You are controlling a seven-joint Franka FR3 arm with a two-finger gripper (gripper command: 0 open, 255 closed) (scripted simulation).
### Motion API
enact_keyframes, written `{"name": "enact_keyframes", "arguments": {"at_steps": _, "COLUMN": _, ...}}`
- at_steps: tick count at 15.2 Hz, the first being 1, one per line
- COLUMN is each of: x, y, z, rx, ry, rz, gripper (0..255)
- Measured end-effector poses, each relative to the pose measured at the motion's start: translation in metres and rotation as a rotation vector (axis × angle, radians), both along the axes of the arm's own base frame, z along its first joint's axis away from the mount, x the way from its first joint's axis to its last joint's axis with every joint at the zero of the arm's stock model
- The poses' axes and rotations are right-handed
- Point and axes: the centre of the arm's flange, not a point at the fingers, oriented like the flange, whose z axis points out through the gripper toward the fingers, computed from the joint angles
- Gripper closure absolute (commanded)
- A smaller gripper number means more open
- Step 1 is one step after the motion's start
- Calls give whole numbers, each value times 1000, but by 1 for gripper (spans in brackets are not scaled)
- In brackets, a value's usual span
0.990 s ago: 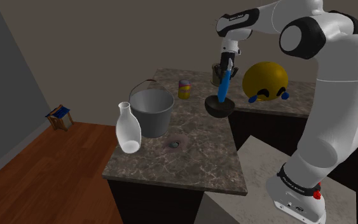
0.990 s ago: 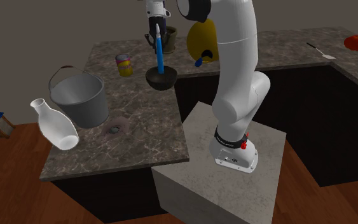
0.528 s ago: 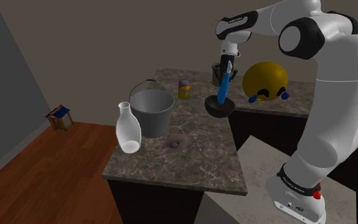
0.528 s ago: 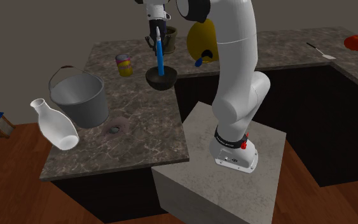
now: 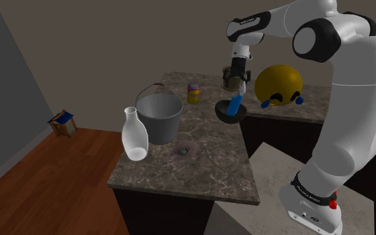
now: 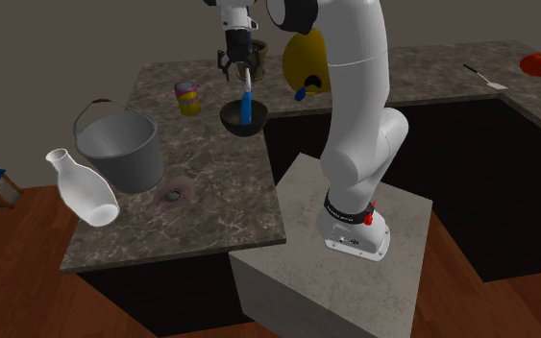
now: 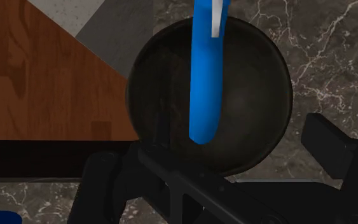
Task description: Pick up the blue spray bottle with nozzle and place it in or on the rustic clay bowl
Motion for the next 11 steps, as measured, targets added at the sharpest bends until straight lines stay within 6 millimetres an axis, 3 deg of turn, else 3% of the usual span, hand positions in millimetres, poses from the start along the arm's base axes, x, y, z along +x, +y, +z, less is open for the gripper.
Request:
{"name": "enact_keyframes", "arguments": {"at_steps": 5, "x": 12, "y": -16, "z": 40, "rx": -1, "ry": -1, "rz": -1, "gripper": 0}}
{"name": "enact_keyframes", "arguments": {"at_steps": 11, "x": 14, "y": -18, "z": 45, "rx": 0, "ry": 0, "rz": 0, "gripper": 0}}
